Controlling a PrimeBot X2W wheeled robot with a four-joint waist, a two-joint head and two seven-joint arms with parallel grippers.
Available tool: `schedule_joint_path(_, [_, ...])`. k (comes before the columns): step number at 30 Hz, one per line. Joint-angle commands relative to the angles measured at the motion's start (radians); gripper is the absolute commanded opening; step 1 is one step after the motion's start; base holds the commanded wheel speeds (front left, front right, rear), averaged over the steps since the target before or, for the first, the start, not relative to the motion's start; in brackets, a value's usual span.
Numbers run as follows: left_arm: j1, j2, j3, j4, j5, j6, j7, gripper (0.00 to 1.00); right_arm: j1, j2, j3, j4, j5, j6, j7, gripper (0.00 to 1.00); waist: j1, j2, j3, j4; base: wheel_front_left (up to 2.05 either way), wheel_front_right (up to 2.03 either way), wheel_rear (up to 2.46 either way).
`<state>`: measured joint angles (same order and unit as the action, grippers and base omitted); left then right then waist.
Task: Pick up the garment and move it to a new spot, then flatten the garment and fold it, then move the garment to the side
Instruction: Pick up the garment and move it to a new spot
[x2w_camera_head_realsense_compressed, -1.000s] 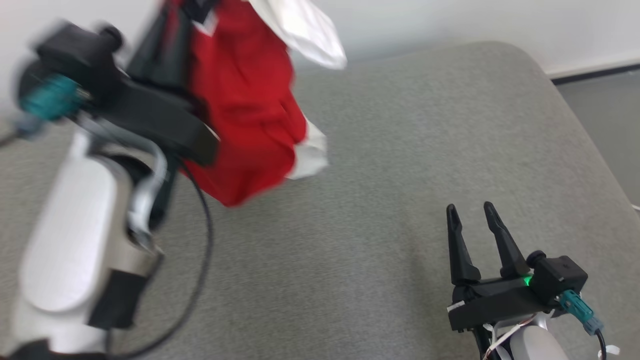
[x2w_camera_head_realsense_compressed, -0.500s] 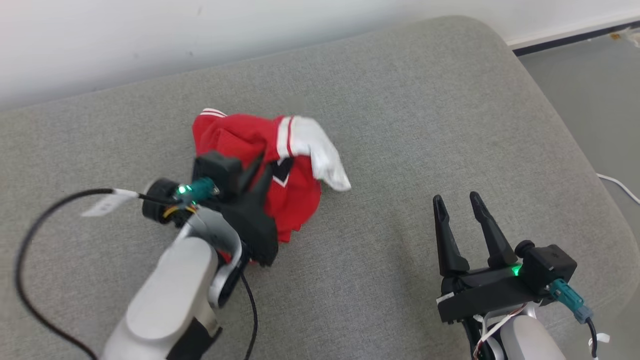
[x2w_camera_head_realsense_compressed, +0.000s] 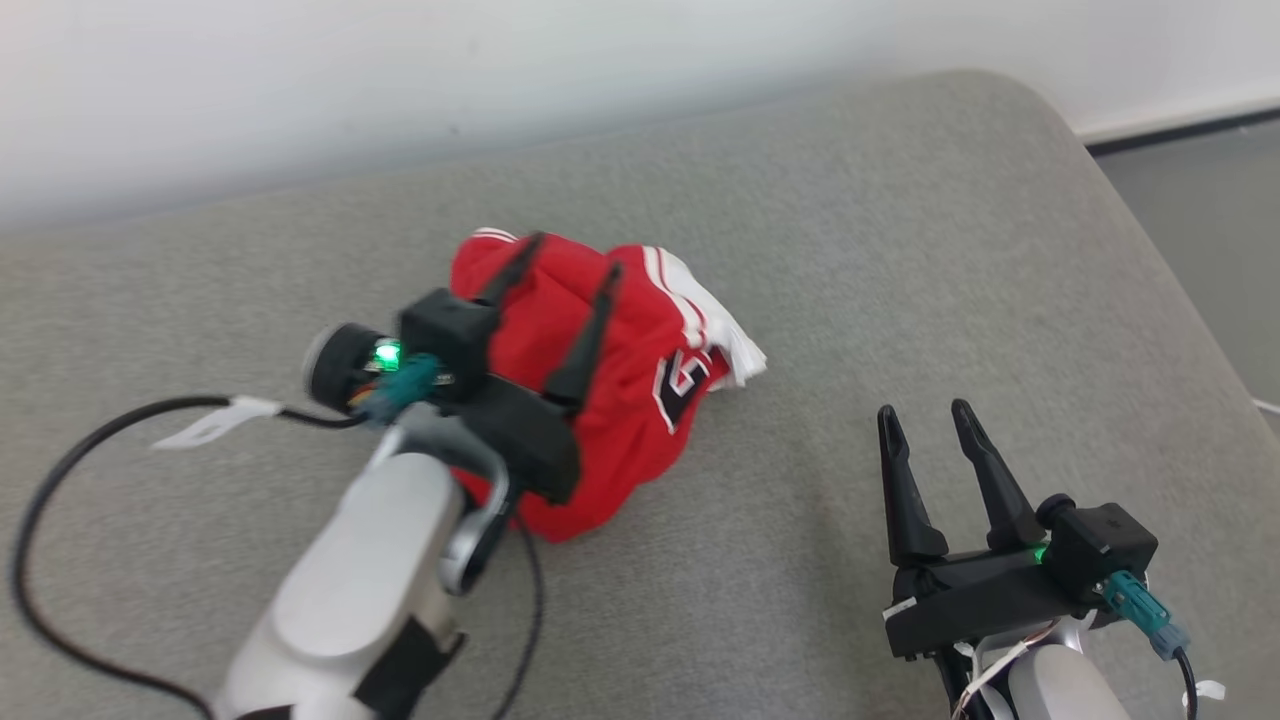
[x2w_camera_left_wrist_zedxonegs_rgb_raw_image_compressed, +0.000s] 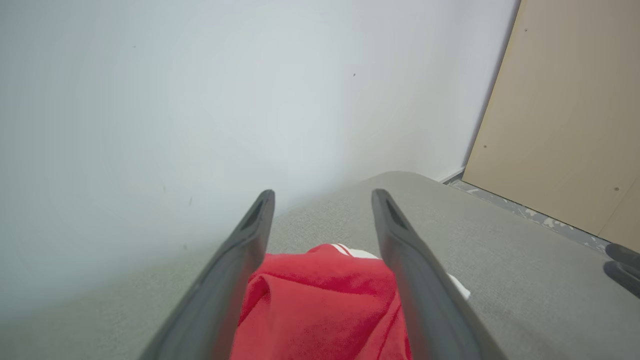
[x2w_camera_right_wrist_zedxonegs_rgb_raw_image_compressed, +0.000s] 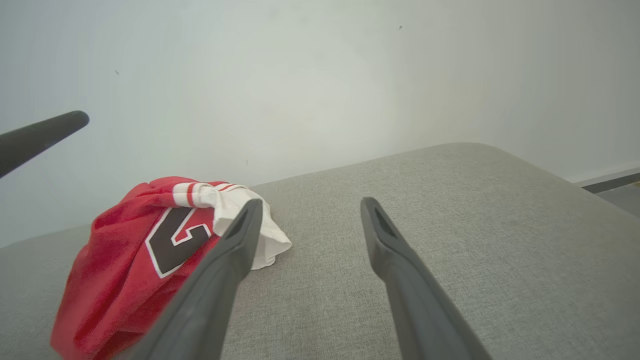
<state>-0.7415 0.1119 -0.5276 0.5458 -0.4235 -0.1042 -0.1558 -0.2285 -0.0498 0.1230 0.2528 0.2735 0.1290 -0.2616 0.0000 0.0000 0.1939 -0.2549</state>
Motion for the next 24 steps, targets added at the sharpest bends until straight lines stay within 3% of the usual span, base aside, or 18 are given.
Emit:
schedule_joint_path(1, [0.013,0.023,0.01,-0.017,0.002,0.011,-0.013,1.0,0.013,-0.001,-0.003,0.003,-0.01,0.003,-0.003,1.0,0.0,0.0,-0.04,0.041,0.0,0.0,0.0])
schedule_joint_path(10, [0.171,0.164,0.092,-0.156,-0.015,0.092,-0.036,1.0,0.052,-0.001,-0.032,0.0,-0.041,0.003,-0.003,1.0,0.0,0.0,-0.107,0.117,0.0,0.0,0.0])
schedule_joint_path(20, [0.477,0.333,0.203,-0.376,-0.038,0.225,-0.034,1.0,0.095,-0.001,-0.05,-0.002,-0.058,0.003,-0.003,1.0,0.0,0.0,-0.151,0.173,0.0,0.0,0.0])
schedule_joint_path(24, [0.586,0.343,0.245,-0.445,-0.054,0.277,-0.051,1.0,0.11,-0.001,-0.054,-0.001,-0.06,0.003,-0.003,1.0,0.0,0.0,-0.159,0.19,0.0,0.0,0.0])
